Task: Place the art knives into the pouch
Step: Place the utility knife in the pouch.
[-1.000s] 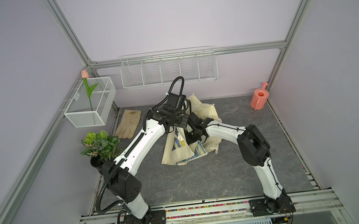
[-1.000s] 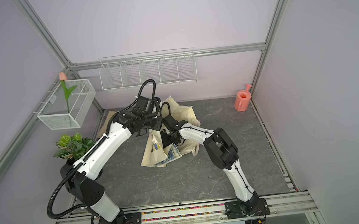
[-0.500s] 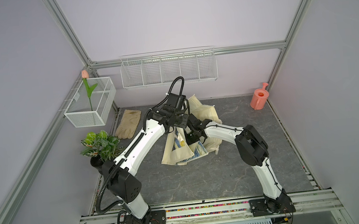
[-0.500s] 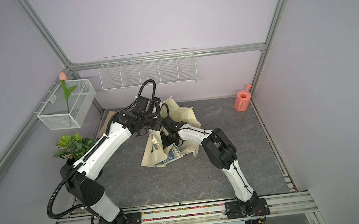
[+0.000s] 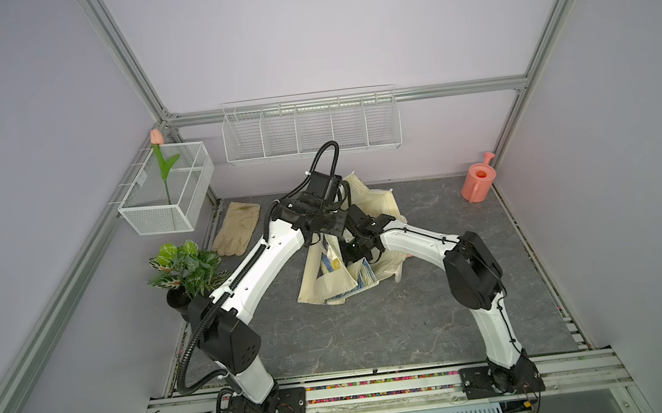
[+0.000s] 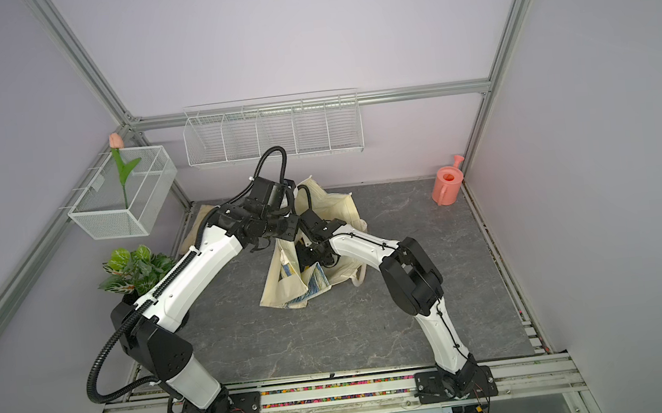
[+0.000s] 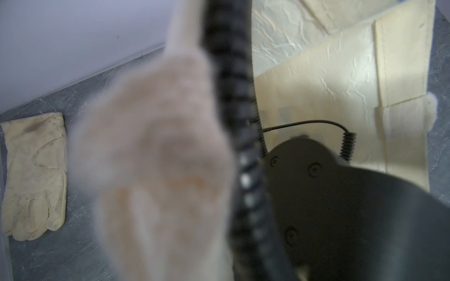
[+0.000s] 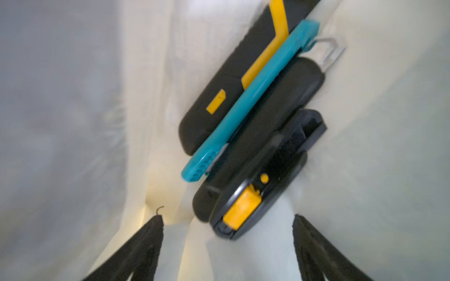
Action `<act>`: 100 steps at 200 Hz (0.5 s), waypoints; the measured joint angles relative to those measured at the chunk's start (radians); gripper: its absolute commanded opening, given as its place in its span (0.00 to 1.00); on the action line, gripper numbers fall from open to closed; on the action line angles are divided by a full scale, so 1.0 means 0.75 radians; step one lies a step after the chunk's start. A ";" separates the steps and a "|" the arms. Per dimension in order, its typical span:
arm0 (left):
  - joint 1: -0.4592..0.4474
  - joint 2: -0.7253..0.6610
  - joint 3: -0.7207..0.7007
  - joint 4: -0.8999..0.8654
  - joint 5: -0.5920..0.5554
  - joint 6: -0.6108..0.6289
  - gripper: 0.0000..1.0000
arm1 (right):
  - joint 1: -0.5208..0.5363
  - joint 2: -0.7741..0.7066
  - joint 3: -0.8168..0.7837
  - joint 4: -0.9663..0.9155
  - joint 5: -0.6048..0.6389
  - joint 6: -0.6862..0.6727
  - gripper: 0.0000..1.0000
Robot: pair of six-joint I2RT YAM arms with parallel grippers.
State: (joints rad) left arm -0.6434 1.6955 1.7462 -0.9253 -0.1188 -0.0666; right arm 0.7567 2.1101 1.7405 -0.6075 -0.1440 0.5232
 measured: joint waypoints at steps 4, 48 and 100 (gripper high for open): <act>0.000 0.000 0.000 0.001 0.001 0.001 0.00 | 0.000 -0.018 -0.005 -0.005 0.003 0.000 0.88; -0.022 -0.014 0.001 0.010 0.038 0.006 0.00 | -0.013 -0.155 -0.130 -0.087 0.093 -0.006 0.89; -0.010 -0.002 0.000 -0.008 0.040 0.010 0.00 | -0.031 -0.458 -0.241 -0.088 0.142 -0.034 0.92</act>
State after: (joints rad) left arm -0.6510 1.6943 1.7462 -0.9310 -0.0891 -0.0589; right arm 0.7334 1.7664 1.5600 -0.6735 -0.0376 0.4980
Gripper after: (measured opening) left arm 0.048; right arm 0.918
